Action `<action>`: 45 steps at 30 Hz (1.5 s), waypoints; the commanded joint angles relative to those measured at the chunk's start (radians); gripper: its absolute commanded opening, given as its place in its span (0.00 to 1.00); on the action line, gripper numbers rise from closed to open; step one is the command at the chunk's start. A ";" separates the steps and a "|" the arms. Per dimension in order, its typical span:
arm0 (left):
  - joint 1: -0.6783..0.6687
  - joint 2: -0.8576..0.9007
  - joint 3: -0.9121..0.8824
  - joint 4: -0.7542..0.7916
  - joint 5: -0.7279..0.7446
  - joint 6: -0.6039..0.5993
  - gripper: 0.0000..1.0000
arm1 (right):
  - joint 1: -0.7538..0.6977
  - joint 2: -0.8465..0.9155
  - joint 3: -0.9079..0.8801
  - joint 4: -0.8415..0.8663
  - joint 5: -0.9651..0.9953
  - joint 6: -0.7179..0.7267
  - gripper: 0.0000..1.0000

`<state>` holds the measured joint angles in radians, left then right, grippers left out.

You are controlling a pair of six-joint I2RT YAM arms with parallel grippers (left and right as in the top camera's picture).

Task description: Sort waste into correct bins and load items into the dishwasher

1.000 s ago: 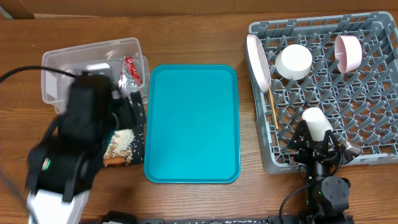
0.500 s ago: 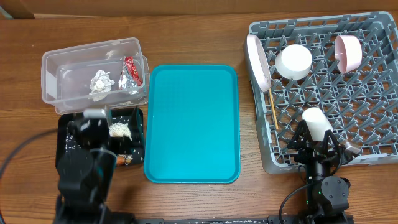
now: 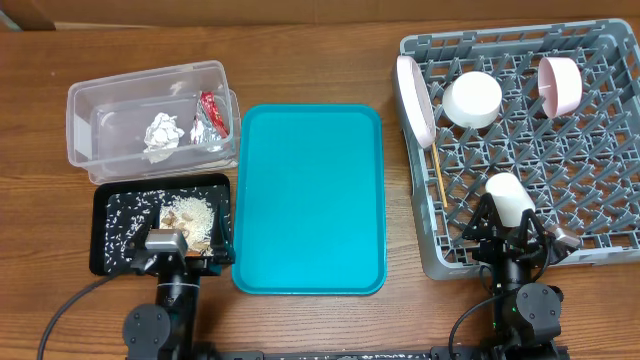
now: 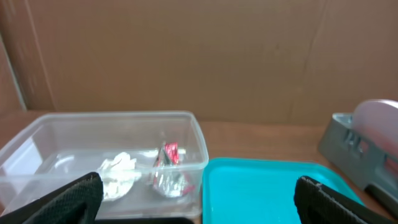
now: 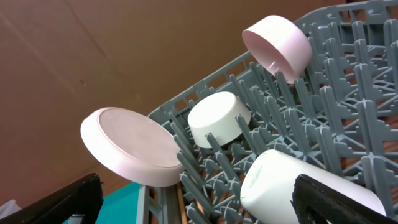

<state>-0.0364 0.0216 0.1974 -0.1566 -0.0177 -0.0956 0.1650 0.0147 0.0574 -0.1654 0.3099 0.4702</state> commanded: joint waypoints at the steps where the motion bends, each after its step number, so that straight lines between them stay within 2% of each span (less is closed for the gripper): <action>1: 0.007 -0.019 -0.071 0.074 0.011 0.016 1.00 | -0.003 -0.012 -0.006 0.006 -0.004 -0.002 1.00; 5: 0.007 -0.018 -0.185 0.218 0.012 0.014 1.00 | -0.003 -0.012 -0.006 0.006 -0.004 -0.002 1.00; 8: 0.004 -0.018 -0.193 0.169 0.014 0.010 1.00 | -0.003 -0.012 -0.006 0.006 -0.004 -0.002 1.00; 17: 0.003 -0.018 -0.193 0.148 0.015 0.010 1.00 | -0.003 -0.012 -0.006 0.006 -0.004 -0.002 1.00; 21: 0.003 -0.016 -0.192 0.081 0.016 0.010 1.00 | -0.003 -0.012 -0.006 0.006 -0.004 -0.002 1.00; 45: 0.003 -0.014 -0.192 0.079 0.015 0.010 1.00 | -0.003 -0.012 -0.006 0.006 -0.004 -0.002 1.00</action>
<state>-0.0364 0.0151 0.0082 -0.0780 -0.0139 -0.0967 0.1650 0.0147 0.0574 -0.1654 0.3103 0.4706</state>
